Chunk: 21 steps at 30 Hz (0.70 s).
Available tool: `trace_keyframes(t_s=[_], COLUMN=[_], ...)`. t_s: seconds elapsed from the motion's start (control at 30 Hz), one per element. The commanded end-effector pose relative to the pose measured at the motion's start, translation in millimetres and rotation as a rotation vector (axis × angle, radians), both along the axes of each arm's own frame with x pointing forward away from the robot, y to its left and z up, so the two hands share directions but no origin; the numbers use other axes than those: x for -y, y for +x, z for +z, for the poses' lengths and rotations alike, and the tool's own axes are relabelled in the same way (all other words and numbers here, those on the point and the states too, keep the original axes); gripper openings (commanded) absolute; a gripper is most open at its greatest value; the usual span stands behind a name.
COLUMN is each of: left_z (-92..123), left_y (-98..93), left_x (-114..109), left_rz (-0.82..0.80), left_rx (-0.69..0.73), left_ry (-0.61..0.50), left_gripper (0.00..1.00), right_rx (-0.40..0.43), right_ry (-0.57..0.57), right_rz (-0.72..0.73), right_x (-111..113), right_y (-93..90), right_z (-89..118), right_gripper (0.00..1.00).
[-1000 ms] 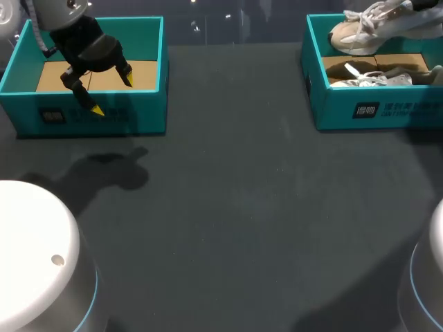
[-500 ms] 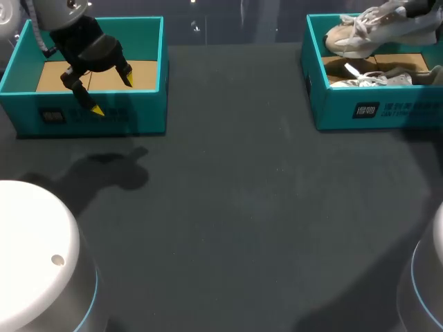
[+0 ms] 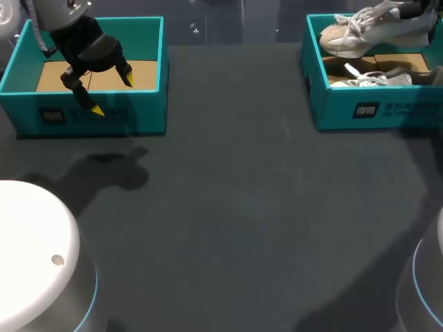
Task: Take the shoe out of the shoebox, open the shoe tongue, remove and reinsert the insole, then place the shoe into the shoebox
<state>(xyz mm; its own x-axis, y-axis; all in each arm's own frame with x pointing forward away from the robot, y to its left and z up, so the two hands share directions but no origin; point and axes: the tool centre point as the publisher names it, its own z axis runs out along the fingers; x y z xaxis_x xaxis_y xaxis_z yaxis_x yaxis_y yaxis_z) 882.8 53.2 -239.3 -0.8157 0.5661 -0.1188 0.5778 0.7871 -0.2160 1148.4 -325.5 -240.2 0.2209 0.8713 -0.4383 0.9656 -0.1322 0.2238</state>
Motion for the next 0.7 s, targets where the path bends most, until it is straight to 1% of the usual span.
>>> trace_keyframes(t_s=[0.03,0.43,0.53,0.7], left_z=[0,0,0,0], left_y=[-0.4,-0.4,-0.4,-0.4], left_x=[-1,-1,-1,-1], left_rz=[-0.001,-0.001,-0.001,-0.001], left_rx=[0.001,0.001,0.001,0.001], left_ry=[0.002,0.002,0.002,0.002], left_gripper=[1.00,1.00,1.00,1.00], right_rx=[0.000,-0.028,-0.037,-0.046], right_ry=[0.007,0.041,0.063,0.063], right_rz=[0.009,0.028,0.027,0.032], right_x=[-2,-12,-11,-9], right_y=[0.8,1.8,3.0,4.4], right_z=[-4,-28,-39,-48], right_gripper=[0.00,0.00,0.00,0.00])
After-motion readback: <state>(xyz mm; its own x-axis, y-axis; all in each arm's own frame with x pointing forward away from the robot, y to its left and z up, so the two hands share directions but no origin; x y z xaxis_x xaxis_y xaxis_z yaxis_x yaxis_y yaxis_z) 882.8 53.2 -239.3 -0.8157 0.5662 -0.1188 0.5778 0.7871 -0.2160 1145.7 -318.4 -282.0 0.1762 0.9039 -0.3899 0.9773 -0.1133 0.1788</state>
